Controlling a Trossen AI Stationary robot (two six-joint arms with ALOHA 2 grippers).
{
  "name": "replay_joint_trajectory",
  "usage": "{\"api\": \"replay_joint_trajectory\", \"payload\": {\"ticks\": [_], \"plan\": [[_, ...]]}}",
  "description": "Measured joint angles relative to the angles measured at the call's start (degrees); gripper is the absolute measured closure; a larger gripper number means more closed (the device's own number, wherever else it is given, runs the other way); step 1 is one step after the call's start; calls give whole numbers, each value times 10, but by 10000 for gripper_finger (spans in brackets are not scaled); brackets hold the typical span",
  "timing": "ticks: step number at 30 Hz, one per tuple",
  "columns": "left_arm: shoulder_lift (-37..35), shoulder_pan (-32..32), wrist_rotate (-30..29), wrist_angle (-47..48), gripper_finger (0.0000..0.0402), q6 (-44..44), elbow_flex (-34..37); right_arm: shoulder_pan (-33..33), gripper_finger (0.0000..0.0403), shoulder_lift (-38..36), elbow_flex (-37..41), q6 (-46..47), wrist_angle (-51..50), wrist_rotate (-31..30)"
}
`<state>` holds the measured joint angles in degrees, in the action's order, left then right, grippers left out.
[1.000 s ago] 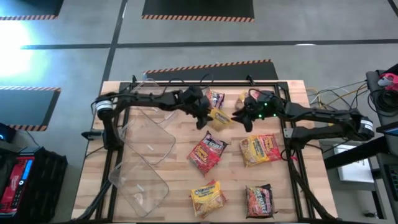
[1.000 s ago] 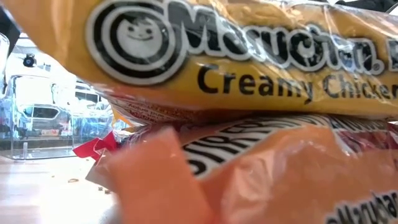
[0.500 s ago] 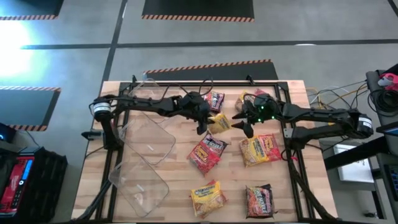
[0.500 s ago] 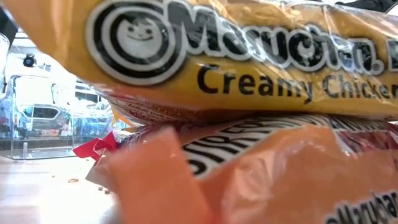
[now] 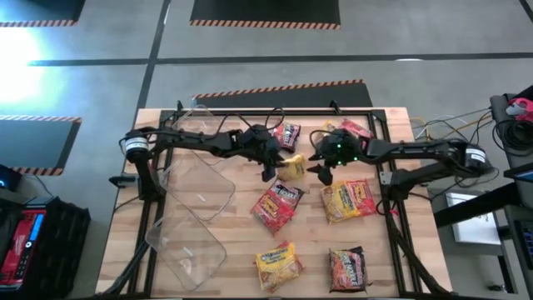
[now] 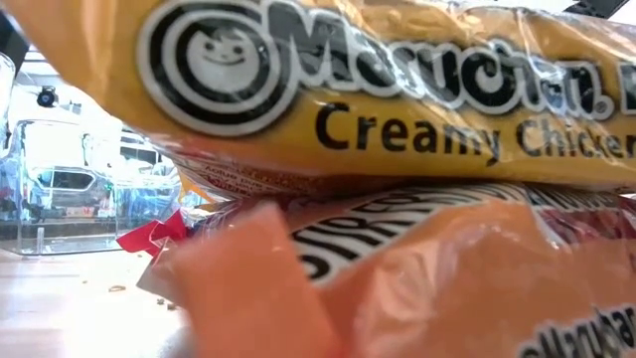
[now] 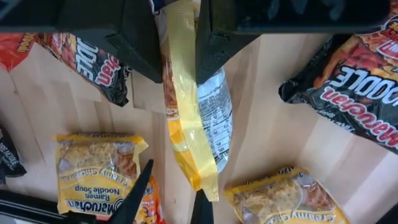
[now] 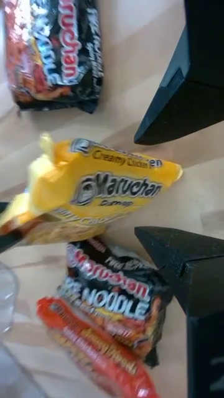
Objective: Sort Maruchan noodles
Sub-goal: Put the yellow noodles pack into the top transparent bin
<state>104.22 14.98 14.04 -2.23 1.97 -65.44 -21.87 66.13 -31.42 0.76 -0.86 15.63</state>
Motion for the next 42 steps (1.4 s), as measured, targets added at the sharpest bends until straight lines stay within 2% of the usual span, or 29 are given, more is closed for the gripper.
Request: {"api": "replay_joint_trajectory", "payload": {"ticks": [13, 20, 30, 34, 42], "plan": [[0, -5, 21, 2, 327, 0, 0, 0, 188, 47, 0, -93, 34, -10], [0, -9, 35, 2, 327, 0, 0, 0, 188, 75, 0, -118, 61, -37], [0, -9, 35, 6, 327, 0, 0, 4, 188, 130, 0, -120, 128, 5], [0, -9, 35, 7, 327, 1, 0, 7, 188, 157, 0, -120, 169, 45], [1, -9, 35, 10, 327, 2, 0, 6, 190, 186, 0, -119, 196, 68]]}}
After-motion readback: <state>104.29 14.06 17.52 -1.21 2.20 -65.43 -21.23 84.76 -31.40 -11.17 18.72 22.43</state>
